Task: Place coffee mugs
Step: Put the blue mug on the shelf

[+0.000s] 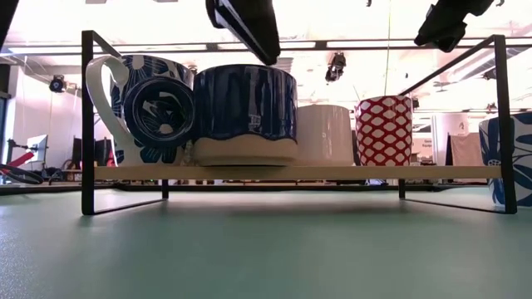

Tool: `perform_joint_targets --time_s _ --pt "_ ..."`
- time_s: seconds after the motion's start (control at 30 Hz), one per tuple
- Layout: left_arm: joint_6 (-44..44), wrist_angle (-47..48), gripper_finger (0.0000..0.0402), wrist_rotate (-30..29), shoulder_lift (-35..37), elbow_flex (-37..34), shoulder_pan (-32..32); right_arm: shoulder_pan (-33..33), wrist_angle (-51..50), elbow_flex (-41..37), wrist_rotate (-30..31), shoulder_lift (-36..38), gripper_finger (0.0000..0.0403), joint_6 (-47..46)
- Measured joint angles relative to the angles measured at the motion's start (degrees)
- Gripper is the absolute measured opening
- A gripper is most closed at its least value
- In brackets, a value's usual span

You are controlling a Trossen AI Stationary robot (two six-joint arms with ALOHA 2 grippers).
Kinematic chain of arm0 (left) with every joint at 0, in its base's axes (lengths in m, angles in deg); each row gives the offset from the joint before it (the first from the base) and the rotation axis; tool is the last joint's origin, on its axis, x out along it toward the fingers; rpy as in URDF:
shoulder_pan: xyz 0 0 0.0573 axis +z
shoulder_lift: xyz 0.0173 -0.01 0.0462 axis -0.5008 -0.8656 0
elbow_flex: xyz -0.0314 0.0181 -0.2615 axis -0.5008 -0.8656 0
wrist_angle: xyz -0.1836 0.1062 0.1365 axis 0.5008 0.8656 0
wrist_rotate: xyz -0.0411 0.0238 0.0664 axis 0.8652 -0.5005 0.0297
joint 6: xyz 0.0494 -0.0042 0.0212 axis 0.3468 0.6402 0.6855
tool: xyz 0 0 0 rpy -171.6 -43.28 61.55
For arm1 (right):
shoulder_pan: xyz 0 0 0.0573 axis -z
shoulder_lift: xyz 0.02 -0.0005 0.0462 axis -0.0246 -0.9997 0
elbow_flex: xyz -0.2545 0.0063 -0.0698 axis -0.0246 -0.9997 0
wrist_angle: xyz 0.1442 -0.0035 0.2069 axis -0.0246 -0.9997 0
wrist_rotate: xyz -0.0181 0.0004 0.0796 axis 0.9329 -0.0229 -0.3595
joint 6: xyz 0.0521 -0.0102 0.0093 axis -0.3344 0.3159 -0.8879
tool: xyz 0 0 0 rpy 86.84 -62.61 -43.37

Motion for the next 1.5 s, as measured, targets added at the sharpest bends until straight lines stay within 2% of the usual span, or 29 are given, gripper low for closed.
perform_joint_targets --time_s 0.3,0.63,0.9,1.5 --pt "8.86 -4.99 0.0089 0.44 -0.47 1.22 -1.98 0.02 -0.02 0.00 -0.01 0.00 0.0074 0.00" --pt "6.21 -3.29 0.0089 0.48 -3.20 0.72 -2.03 0.00 0.00 0.00 0.00 0.00 0.0084 0.00" --pt "3.24 0.50 0.0089 0.33 -3.63 0.68 -2.03 0.02 -0.02 0.00 0.01 0.00 0.0073 0.00" --pt "1.96 2.68 0.0089 -3.58 -3.69 0.59 -1.77 0.00 0.00 0.00 0.01 0.00 0.0081 0.00"
